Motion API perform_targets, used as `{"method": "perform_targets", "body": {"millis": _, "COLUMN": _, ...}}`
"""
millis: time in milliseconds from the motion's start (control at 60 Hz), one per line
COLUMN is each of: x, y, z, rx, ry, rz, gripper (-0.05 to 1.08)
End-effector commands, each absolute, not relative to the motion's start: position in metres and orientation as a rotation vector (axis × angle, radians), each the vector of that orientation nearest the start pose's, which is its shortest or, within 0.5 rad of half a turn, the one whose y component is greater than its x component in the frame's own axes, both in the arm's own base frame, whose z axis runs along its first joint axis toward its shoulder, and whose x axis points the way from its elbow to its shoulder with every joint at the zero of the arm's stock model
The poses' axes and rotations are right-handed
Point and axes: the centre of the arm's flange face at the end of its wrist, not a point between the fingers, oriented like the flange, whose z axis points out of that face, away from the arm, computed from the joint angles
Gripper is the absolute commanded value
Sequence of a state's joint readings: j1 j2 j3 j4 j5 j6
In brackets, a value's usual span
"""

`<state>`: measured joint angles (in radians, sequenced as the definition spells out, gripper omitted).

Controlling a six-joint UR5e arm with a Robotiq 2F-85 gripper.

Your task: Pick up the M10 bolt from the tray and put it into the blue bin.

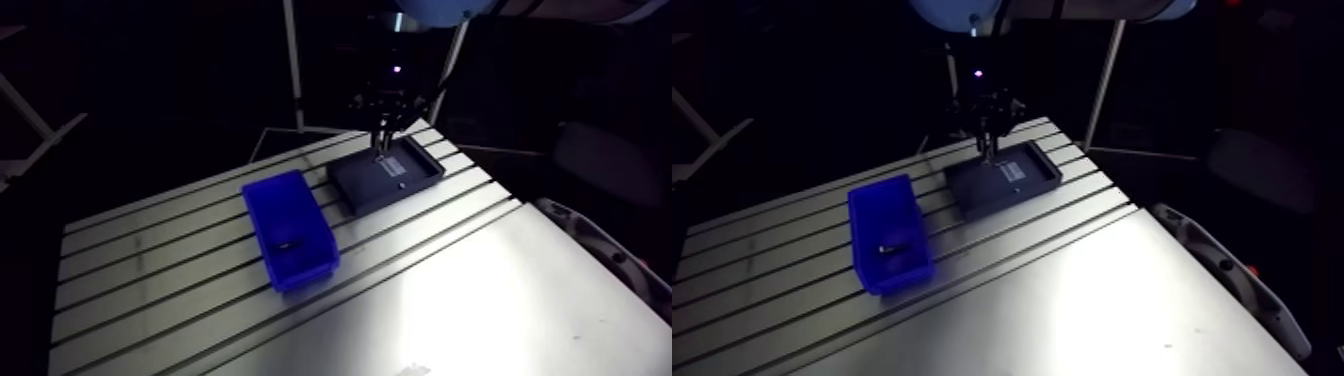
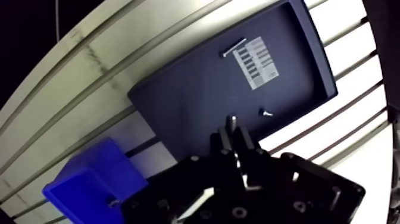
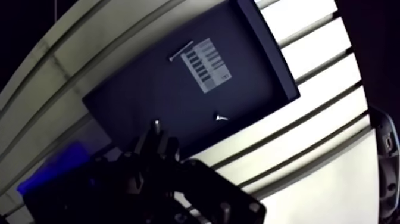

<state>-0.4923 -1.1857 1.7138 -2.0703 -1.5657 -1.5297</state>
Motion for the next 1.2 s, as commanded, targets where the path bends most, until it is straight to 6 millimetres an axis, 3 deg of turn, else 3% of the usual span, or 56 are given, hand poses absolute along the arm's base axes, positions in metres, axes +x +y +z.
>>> {"method": "perform_targets", "body": {"millis": 17, "x": -0.59, "y": 0.144, "z": 0.33, "rx": 0.474, "ry": 3.142, "rz": 0.01, "gripper": 1.07}}
{"method": "perform_targets", "body": {"millis": 150, "x": -0.591, "y": 0.138, "z": 0.339, "rx": 0.273, "ry": 3.141, "rz": -0.002, "gripper": 1.06}}
{"method": "perform_targets", "body": {"millis": 217, "x": -0.595, "y": 0.125, "z": 0.341, "rx": 0.132, "ry": 3.158, "rz": 0.01, "gripper": 1.05}}
{"method": "perform_targets", "body": {"millis": 250, "x": -0.6, "y": 0.107, "z": 0.347, "rx": -0.048, "ry": 3.166, "rz": 0.013, "gripper": 1.05}}
{"method": "perform_targets", "body": {"millis": 283, "x": -0.6, "y": 0.107, "z": 0.347, "rx": -0.048, "ry": 3.166, "rz": 0.013, "gripper": 1.05}}
{"method": "perform_targets", "body": {"millis": 383, "x": -0.6, "y": 0.08, "z": 0.356, "rx": -0.428, "ry": 3.157, "rz": 0.025, "gripper": 1.04}}
{"method": "perform_targets", "body": {"millis": 483, "x": -0.596, "y": 0.072, "z": 0.365, "rx": -0.648, "ry": 3.132, "rz": 0.029, "gripper": 1.04}}
{"method": "perform_targets", "body": {"millis": 600, "x": -0.595, "y": 0.068, "z": 0.364, "rx": -0.825, "ry": 3.08, "rz": 0.027, "gripper": 1.04}}
{"method": "perform_targets", "body": {"millis": 700, "x": -0.593, "y": 0.053, "z": 0.357, "rx": -1.102, "ry": 2.968, "rz": 0.022, "gripper": 1.04}}
{"method": "perform_targets", "body": {"millis": 883, "x": -0.584, "y": 0.039, "z": 0.347, "rx": -1.367, "ry": 2.833, "rz": 0.003, "gripper": 1.04}}
{"method": "perform_targets", "body": {"millis": 1200, "x": -0.566, "y": -0.022, "z": 0.34, "rx": -1.86, "ry": 2.519, "rz": -0.01, "gripper": 1.04}}
